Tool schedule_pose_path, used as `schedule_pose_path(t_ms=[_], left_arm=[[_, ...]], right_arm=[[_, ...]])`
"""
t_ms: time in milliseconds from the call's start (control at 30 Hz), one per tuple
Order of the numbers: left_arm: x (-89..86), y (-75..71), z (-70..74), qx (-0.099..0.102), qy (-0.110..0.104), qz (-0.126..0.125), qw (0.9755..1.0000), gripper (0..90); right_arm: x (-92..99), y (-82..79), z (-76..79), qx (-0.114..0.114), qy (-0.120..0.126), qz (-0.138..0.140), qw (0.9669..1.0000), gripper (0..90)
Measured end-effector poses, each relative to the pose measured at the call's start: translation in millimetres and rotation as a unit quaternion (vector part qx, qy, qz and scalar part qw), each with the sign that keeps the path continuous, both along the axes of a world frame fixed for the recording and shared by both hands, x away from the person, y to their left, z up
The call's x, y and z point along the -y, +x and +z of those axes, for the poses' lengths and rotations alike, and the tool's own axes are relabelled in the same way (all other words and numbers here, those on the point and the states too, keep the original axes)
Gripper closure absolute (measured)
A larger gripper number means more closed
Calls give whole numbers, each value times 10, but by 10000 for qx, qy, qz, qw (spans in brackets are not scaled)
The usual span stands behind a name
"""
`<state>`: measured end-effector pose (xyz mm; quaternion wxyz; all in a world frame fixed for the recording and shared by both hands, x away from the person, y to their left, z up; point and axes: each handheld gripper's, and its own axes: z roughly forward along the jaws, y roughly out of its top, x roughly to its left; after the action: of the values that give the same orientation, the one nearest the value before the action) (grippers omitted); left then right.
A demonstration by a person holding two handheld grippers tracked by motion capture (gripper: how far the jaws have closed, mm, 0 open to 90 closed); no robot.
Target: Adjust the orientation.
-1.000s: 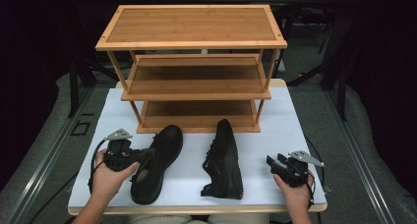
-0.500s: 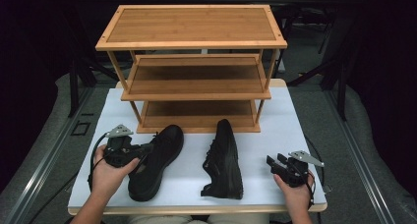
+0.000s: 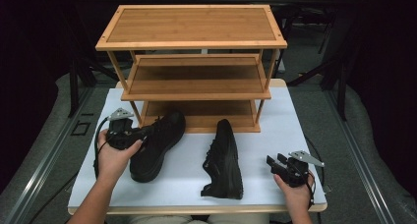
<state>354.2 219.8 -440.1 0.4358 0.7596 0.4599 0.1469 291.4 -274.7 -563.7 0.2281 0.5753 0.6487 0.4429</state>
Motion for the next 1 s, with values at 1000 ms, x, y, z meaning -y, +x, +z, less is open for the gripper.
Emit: schedule_pose_path(t_ms=[1000], left_arm=[[-336,-262,17,205,-337,-178,9991,703]], right_arm=[[4,1,0,-35,0,11,10000,498]])
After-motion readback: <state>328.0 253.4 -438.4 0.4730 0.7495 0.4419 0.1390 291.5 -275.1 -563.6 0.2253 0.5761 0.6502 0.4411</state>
